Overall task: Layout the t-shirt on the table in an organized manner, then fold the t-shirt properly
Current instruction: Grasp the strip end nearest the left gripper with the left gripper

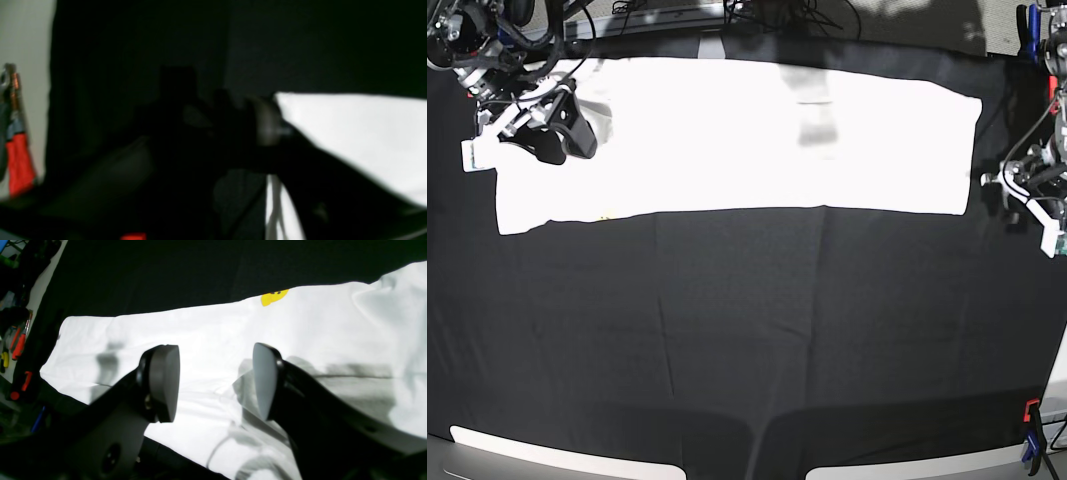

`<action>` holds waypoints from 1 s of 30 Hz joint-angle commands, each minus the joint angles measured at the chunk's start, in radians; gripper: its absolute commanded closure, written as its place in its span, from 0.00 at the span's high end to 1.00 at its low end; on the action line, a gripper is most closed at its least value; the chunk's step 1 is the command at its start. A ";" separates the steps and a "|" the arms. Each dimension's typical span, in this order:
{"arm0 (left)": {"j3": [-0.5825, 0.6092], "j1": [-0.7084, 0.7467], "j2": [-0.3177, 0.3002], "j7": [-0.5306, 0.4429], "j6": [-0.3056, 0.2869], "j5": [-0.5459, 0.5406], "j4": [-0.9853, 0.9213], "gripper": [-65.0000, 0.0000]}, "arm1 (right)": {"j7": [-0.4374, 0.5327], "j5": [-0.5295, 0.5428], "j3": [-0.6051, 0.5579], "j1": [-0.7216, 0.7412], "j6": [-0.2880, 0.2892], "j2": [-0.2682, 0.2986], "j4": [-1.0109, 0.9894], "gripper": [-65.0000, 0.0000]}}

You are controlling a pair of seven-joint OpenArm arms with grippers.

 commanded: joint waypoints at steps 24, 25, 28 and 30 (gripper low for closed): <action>-0.008 -0.134 -0.168 0.284 -0.440 -0.827 -0.566 0.64 | -0.081 0.029 0.006 0.002 0.002 0.008 0.195 0.52; -0.008 -0.134 -0.164 0.315 -0.476 -0.864 -0.600 0.64 | -0.081 0.029 0.006 0.002 0.002 0.008 0.195 0.52; -0.008 -0.134 -0.158 0.367 -0.545 -0.941 -0.697 0.64 | -0.080 0.029 0.006 0.002 0.002 0.008 0.195 0.52; -0.008 -0.134 -0.161 0.370 -0.546 -0.982 -0.740 0.64 | -0.080 0.029 0.006 0.002 0.002 0.008 0.195 0.52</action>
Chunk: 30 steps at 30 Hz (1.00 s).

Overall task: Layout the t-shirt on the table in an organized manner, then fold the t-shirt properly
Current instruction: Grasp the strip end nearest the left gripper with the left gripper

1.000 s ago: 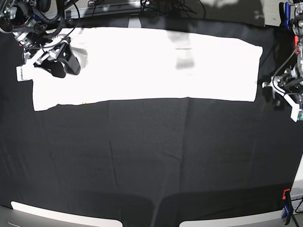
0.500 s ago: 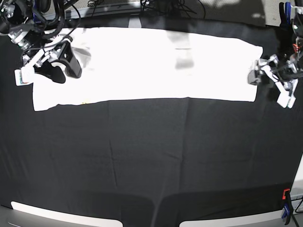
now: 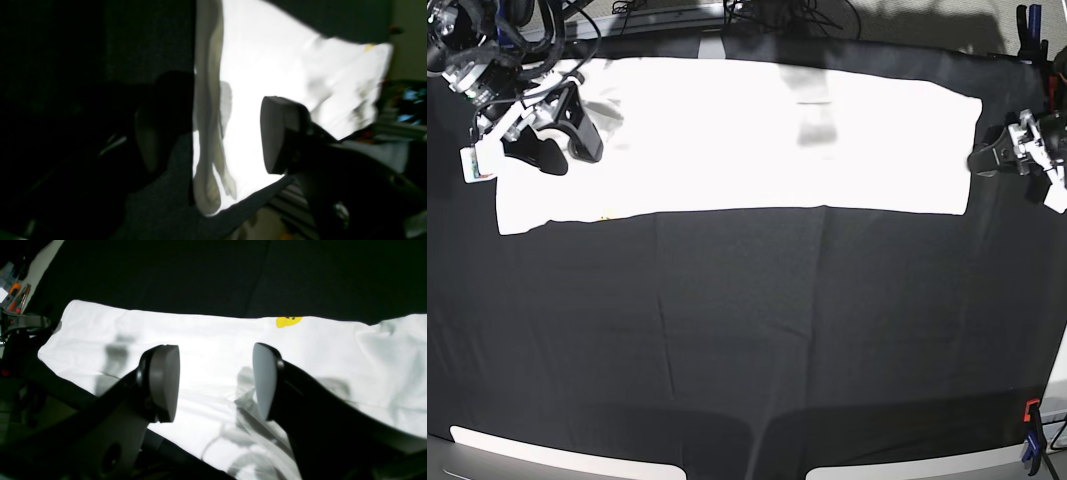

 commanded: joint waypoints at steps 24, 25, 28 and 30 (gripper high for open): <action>-0.006 0.008 0.092 0.174 0.000 -0.077 0.050 0.64 | 0.016 0.059 0.004 0.000 0.002 0.011 0.019 0.52; -0.006 0.008 0.092 0.166 0.000 -0.077 0.059 0.63 | 0.016 0.059 0.004 0.000 0.002 0.011 0.019 0.52; -0.006 0.008 0.092 0.135 0.000 -0.073 0.076 0.57 | 0.016 0.059 0.004 0.000 0.002 0.011 0.019 0.52; -0.006 0.008 0.097 0.126 0.000 -0.073 0.076 0.48 | 0.016 0.059 0.004 0.000 0.002 0.011 0.019 0.52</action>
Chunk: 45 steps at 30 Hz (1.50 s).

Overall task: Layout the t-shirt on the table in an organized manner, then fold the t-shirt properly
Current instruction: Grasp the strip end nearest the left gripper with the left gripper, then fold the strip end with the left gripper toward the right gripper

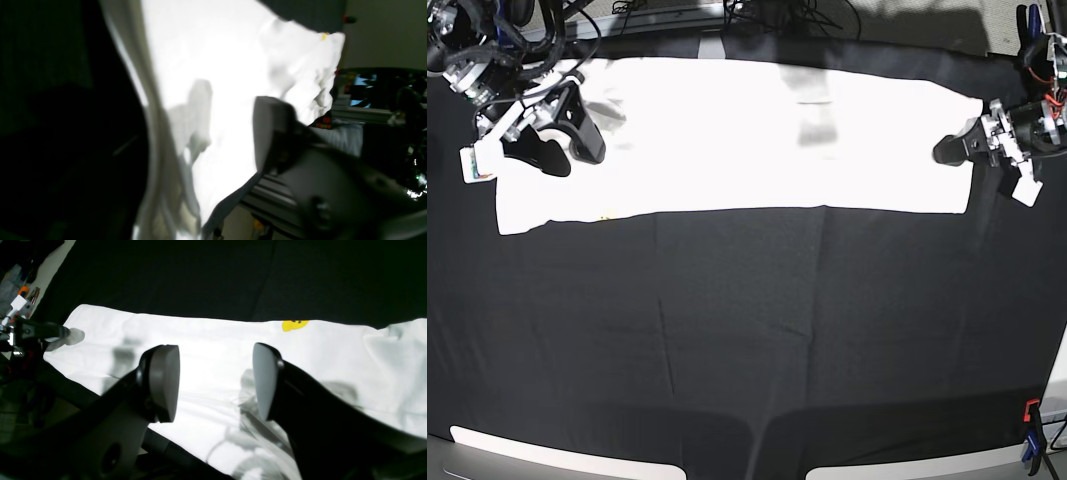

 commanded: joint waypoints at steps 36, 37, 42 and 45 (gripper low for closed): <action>-0.003 0.010 -0.081 -0.059 0.162 0.385 0.618 0.00 | 0.018 0.023 0.005 0.000 0.002 0.011 0.019 0.52; -0.003 0.025 -0.053 -0.068 0.162 0.385 0.669 0.00 | 0.018 0.023 0.005 0.001 0.002 0.011 0.019 0.52; -0.001 0.075 0.126 -0.132 0.161 0.384 0.803 0.00 | 0.021 0.023 0.005 0.008 0.002 0.011 0.019 0.52; -0.001 0.075 0.222 -0.131 0.158 0.402 0.804 0.00 | 0.021 0.023 0.005 0.008 0.002 0.011 0.019 0.52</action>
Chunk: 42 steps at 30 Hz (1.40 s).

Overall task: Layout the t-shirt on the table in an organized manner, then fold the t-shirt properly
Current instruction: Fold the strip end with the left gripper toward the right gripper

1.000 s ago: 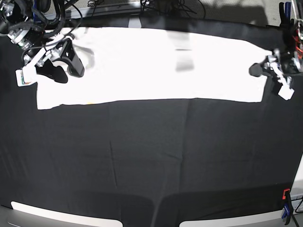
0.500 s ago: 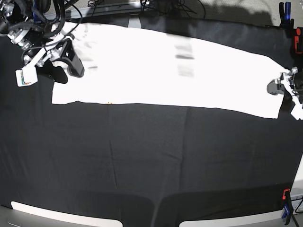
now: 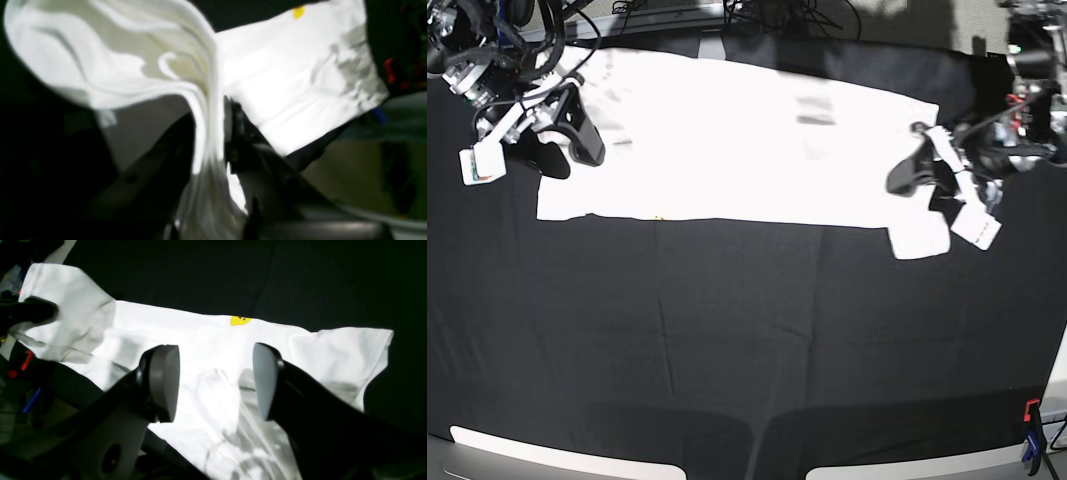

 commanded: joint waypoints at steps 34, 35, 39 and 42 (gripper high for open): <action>0.277 0.006 0.142 -0.199 -0.067 0.221 0.017 0.00 | 0.039 0.027 0.004 0.000 0.003 0.011 0.019 0.52; 0.277 0.006 0.142 -0.199 -0.067 0.210 0.017 0.05 | 0.041 0.026 0.004 0.000 0.003 0.011 0.019 0.52; 0.277 0.006 0.142 -0.177 -0.067 0.183 0.018 0.33 | 0.041 0.026 0.004 0.000 0.003 0.011 0.019 0.52; 0.277 0.006 0.142 -0.129 -0.067 0.141 0.017 0.36 | 0.044 0.026 0.004 0.000 0.003 0.011 0.019 0.52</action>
